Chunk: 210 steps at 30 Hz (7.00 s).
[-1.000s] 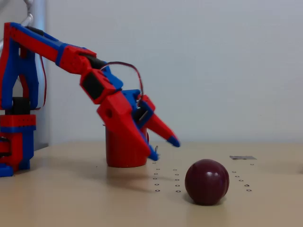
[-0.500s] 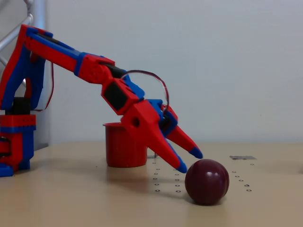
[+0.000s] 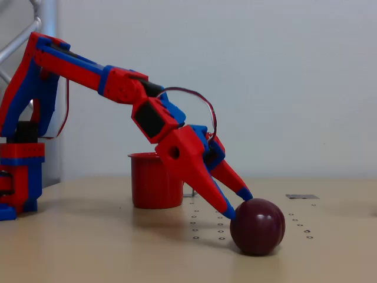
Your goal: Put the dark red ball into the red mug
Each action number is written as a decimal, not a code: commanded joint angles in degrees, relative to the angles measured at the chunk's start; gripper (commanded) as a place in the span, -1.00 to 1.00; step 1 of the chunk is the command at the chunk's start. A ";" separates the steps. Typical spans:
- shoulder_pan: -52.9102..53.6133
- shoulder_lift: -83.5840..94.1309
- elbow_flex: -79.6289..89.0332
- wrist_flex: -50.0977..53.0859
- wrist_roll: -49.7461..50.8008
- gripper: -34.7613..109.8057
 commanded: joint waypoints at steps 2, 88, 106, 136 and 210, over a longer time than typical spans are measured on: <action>0.09 2.99 -5.45 -0.70 3.69 -0.02; 0.62 -0.09 -21.53 8.09 13.62 -0.21; -16.44 29.79 -20.74 50.80 36.39 -0.21; -37.53 59.77 31.64 46.23 61.61 -0.20; -23.99 109.60 77.70 43.33 93.96 -0.55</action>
